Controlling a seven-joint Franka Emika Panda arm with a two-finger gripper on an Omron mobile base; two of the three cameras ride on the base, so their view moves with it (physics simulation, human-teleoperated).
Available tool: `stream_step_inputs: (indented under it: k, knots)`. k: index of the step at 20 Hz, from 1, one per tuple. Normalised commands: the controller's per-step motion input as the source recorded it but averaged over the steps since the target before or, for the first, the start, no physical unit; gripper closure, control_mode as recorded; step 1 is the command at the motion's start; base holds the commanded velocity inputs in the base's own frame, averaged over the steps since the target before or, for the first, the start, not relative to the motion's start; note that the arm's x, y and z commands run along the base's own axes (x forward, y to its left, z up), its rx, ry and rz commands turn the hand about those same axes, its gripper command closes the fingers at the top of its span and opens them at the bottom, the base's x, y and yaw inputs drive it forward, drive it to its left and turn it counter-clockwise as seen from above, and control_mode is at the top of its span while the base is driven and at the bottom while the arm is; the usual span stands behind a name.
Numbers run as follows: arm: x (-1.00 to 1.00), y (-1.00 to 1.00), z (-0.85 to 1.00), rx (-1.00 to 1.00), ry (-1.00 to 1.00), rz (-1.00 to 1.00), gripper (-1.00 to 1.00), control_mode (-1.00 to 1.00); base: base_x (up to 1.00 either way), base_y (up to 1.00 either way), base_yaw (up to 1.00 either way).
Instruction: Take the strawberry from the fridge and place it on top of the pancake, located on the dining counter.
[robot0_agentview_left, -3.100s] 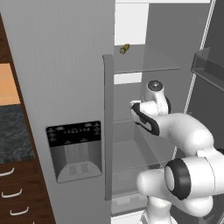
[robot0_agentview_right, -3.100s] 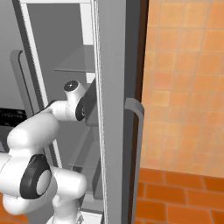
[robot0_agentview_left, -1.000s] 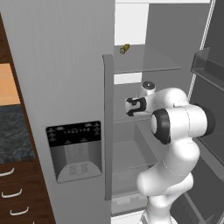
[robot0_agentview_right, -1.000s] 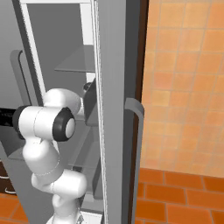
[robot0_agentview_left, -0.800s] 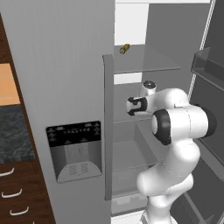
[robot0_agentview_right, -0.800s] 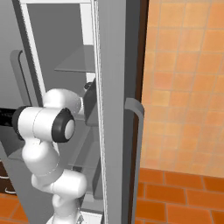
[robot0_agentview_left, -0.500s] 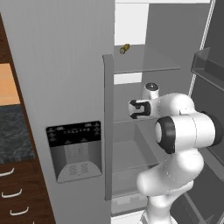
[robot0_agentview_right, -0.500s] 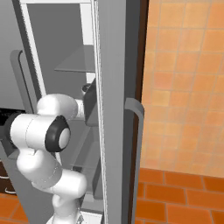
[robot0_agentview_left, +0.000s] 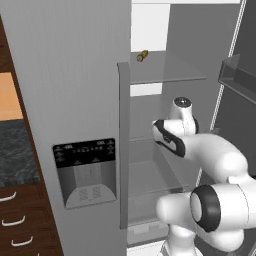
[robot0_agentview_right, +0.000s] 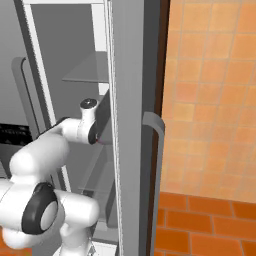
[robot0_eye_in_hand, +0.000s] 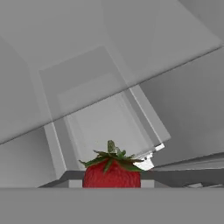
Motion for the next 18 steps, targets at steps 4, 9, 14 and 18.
stream_step_inputs:
  k: [4,9,14,18]
  knots:
    - [-0.98,0.23,1.0,0.0,0.14,0.0,1.0,-1.0,0.0,0.0,0.0]
    - [-1.0,0.08,0.99,0.0,0.11,0.0,1.0,-1.0,0.0,0.0,0.0]
    - [-1.0,0.03,0.61,0.0,0.01,0.1,1.0,-1.0,0.0,0.0,0.0]
    - [-1.0,0.23,0.6,0.0,0.0,0.2,1.0,-1.0,0.0,0.0,0.0]
